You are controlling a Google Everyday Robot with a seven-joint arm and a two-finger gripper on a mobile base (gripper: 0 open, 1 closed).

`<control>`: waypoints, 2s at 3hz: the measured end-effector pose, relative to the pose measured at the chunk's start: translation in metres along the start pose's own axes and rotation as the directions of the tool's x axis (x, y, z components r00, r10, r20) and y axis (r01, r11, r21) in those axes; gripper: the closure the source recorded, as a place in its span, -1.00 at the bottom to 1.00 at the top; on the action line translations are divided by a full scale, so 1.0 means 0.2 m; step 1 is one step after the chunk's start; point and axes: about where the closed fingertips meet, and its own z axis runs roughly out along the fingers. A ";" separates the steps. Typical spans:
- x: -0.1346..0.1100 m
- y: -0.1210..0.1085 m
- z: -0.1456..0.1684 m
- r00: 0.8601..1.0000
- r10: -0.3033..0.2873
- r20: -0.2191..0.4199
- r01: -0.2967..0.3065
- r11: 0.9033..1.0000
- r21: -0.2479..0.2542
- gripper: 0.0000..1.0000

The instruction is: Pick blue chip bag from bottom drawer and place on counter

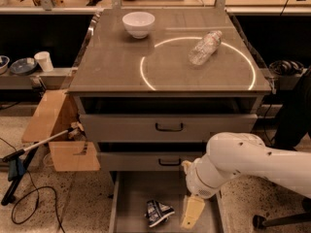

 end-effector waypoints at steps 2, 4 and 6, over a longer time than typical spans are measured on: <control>0.01 0.00 0.11 1.000 0.001 0.030 -0.001 1.000 0.001 -1.00; -0.07 -0.02 0.34 0.997 -0.029 0.078 0.025 0.998 0.054 -1.00; -0.13 -0.05 0.48 0.995 -0.041 0.088 0.033 0.995 0.096 -1.00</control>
Offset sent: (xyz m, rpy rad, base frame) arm 0.0005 0.0184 -0.0490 0.0730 0.0012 -0.0028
